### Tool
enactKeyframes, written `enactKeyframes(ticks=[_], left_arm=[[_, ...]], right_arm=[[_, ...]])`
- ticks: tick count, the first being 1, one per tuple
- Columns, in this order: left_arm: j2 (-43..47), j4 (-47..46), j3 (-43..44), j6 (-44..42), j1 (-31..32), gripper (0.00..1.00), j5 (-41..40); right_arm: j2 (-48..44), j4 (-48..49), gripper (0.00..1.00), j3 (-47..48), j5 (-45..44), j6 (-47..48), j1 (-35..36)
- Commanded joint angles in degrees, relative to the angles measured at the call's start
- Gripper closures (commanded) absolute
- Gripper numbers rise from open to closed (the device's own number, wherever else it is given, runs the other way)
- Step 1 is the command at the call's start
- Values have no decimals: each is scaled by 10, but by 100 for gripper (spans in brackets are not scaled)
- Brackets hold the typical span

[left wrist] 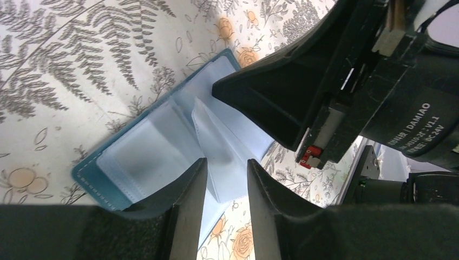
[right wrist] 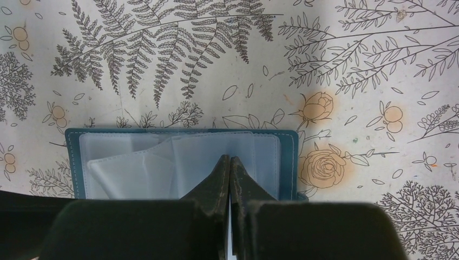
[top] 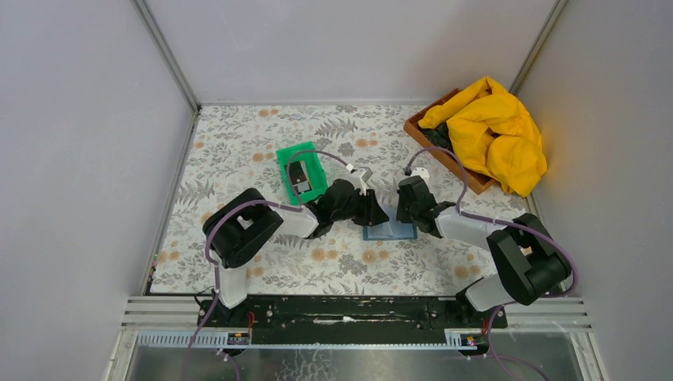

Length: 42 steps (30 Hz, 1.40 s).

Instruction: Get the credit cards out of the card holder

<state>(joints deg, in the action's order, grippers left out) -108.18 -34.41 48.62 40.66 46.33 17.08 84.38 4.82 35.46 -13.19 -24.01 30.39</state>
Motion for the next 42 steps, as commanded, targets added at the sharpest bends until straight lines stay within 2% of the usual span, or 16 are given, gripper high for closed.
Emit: enactKeyframes(ticks=[1,12,19,23,26,29,32,42], left_arm=[[-11,-34,21,6,12,59,8],[-38,-48,56,21,31,59,6],[-67,-47,83,27,39,59,5],[-89,-53,97,31,46,57,6],[-93,-44,110,20,58,51,11],[-82,-13,123,-9,75,32,4],[-64,-9,115,-17,79,24,-2],[67,25,6,-58,57,23,-59]], right_arm=[[-22,11,100,1,6,-13,-10],[-110,21,90,-37,-56,-31,-27],[-151,22,88,-52,-91,-40,-31],[-171,53,87,-69,-67,-33,-32],[-175,64,87,-72,-53,-29,-32],[-181,71,87,-76,-50,-29,-32],[-187,73,86,-79,-49,-28,-32],[-139,78,87,-60,23,-20,-32]])
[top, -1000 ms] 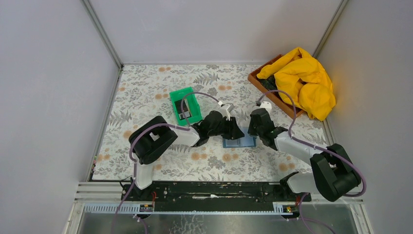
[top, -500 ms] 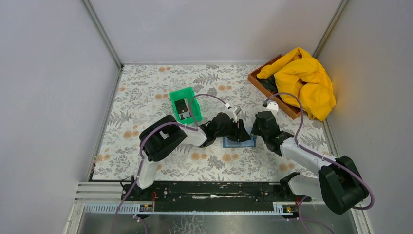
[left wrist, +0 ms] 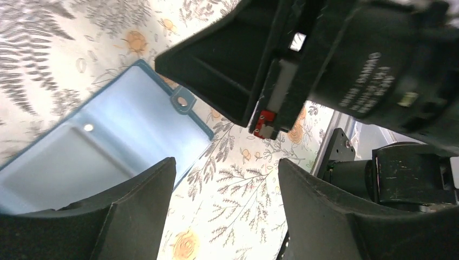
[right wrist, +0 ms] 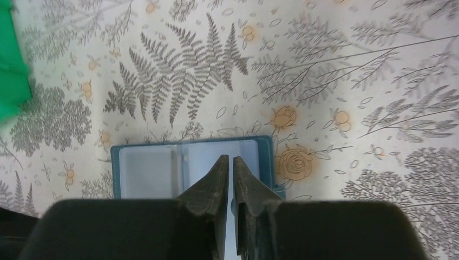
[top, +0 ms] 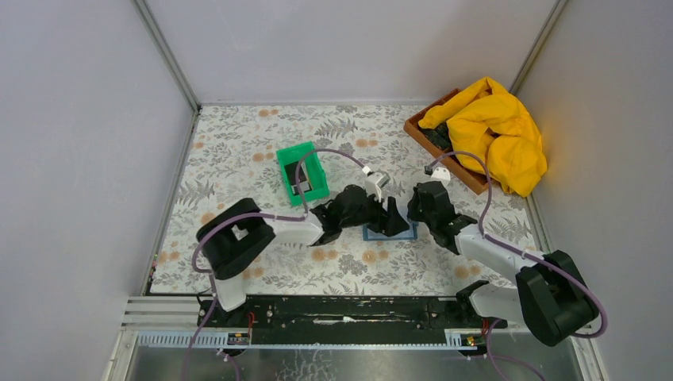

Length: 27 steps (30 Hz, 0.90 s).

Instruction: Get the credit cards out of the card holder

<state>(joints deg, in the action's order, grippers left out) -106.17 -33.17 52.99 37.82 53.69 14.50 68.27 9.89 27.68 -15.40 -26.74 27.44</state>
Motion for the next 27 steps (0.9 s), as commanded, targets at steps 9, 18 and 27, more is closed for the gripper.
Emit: enactKeyframes(ticks=[9,18,27], left_arm=[[54,31,-71,9,-76,25,-21],[4,-9,-77,54,-81,25,-5],[2,23,-69,46,-81,24,-24]], right_arm=[[96,0,100,47,72,2,-3],[134,-15,100,62,83,4,-4],[136,-15,100,63,84,4,-6]])
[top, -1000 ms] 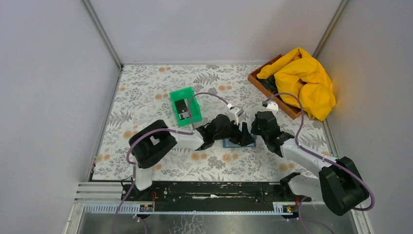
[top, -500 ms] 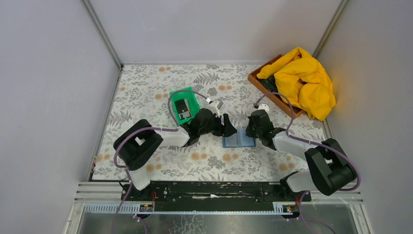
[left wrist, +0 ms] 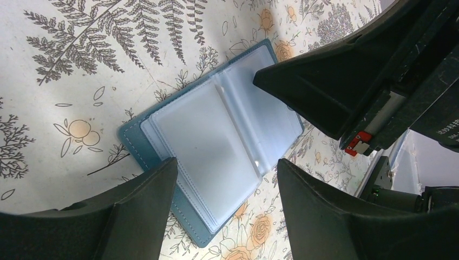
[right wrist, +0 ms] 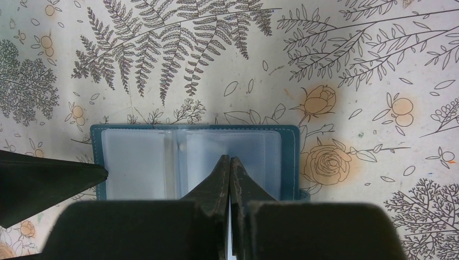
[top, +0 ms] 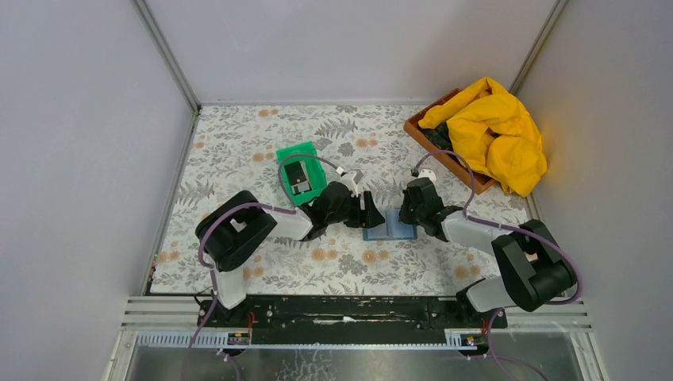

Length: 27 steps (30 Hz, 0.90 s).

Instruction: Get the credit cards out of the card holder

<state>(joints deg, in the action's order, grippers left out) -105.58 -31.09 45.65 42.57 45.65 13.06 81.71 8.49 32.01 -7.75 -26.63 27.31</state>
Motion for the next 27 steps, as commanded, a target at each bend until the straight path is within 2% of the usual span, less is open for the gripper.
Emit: enactKeyframes(ticks=[1,27], left_arm=[[-1,3,4,-3,0,24,-10],[-39,-46,56,56,22,24,19]], right_arm=[[2,-1,100,19,7,2,-4],[9,2,100,17,15,-1,-9]])
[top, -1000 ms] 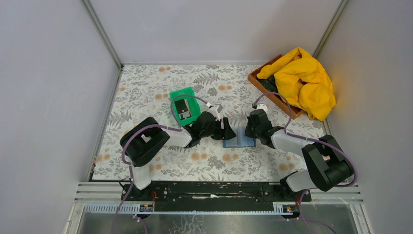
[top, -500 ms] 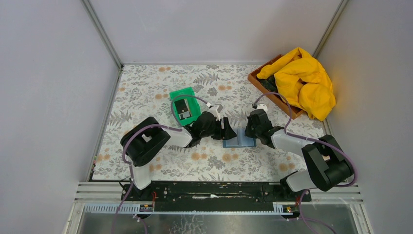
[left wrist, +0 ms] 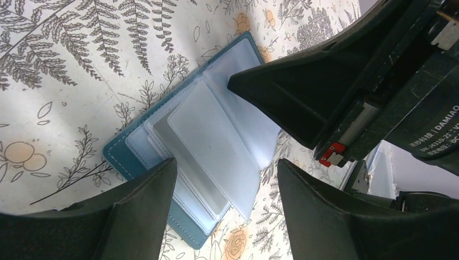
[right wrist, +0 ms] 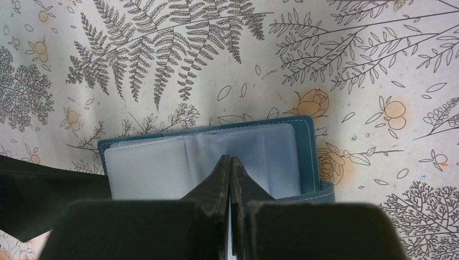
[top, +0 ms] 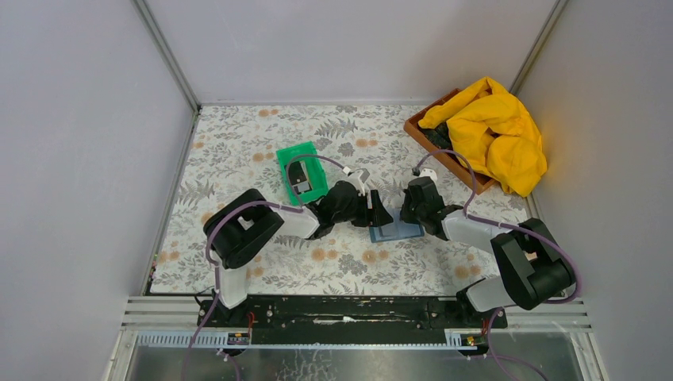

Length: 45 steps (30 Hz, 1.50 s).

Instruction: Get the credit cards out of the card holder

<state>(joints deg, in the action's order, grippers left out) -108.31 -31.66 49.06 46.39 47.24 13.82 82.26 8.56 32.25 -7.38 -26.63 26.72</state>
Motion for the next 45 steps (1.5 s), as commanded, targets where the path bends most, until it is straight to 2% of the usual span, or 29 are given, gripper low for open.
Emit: enactKeyframes(ticks=[1,26,45], left_arm=[[-14,-42,23,20,6,24,12],[-31,-42,83,39,19,24,19],[-91,-17,177,40,31,24,26]], right_arm=[[2,1,100,14,11,-1,-3],[-19,13,100,2,34,-13,-19],[-127,9,100,-31,-16,-30,-36]])
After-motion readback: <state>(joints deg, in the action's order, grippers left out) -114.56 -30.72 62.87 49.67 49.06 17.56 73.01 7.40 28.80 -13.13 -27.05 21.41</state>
